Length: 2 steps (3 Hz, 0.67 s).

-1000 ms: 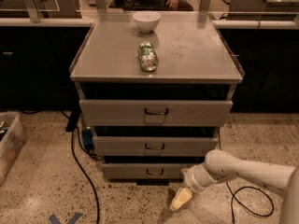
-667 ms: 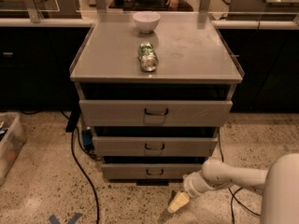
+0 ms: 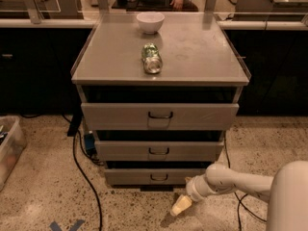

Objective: Open bottom drawer

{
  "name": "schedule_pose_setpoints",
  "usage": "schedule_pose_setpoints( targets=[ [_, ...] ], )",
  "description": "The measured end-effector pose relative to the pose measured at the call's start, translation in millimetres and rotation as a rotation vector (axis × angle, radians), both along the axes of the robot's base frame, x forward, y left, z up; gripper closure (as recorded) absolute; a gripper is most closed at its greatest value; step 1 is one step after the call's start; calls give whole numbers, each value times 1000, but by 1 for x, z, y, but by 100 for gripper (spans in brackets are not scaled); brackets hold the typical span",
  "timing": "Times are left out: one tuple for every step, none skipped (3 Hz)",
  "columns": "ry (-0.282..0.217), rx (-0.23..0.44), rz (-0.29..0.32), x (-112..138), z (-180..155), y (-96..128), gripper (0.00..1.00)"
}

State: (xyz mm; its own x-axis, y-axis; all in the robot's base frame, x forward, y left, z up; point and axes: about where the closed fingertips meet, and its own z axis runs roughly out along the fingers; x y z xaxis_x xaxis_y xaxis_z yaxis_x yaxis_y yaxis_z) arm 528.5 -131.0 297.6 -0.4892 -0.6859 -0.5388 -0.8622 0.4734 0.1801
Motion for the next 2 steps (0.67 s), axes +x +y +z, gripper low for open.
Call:
schedule_pose_setpoints(
  targets=[
    [-150, 66, -49, 47, 8, 14, 0],
    [-150, 66, -49, 47, 8, 13, 0]
  ],
)
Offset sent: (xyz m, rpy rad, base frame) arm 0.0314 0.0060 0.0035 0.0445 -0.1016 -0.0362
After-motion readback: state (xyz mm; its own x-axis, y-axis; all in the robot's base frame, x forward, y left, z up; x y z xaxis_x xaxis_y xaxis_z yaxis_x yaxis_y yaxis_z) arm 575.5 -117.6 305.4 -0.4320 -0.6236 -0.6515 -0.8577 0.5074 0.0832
